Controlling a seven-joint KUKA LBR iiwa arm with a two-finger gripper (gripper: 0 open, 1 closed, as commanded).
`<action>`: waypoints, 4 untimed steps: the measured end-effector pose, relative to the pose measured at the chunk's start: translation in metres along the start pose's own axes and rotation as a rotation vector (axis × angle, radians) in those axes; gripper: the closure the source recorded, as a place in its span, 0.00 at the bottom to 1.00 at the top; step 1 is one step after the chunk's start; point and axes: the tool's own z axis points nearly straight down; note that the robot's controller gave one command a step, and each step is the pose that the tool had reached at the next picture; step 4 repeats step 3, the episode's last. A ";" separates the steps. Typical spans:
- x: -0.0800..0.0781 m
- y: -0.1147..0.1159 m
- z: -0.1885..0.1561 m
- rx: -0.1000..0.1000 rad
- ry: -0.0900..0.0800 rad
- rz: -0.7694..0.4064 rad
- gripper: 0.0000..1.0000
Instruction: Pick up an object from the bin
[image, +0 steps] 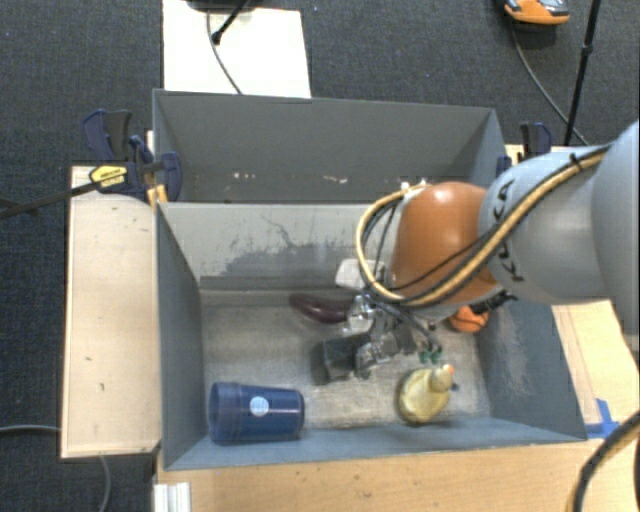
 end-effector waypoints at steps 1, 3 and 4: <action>0.000 -0.001 -0.035 0.000 0.021 -0.028 1.00; -0.008 0.006 -0.149 0.001 0.014 -0.016 1.00; -0.008 0.006 -0.149 0.001 0.014 -0.016 1.00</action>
Offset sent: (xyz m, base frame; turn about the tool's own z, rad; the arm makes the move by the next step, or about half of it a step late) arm -0.0019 0.0034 0.1110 -0.0148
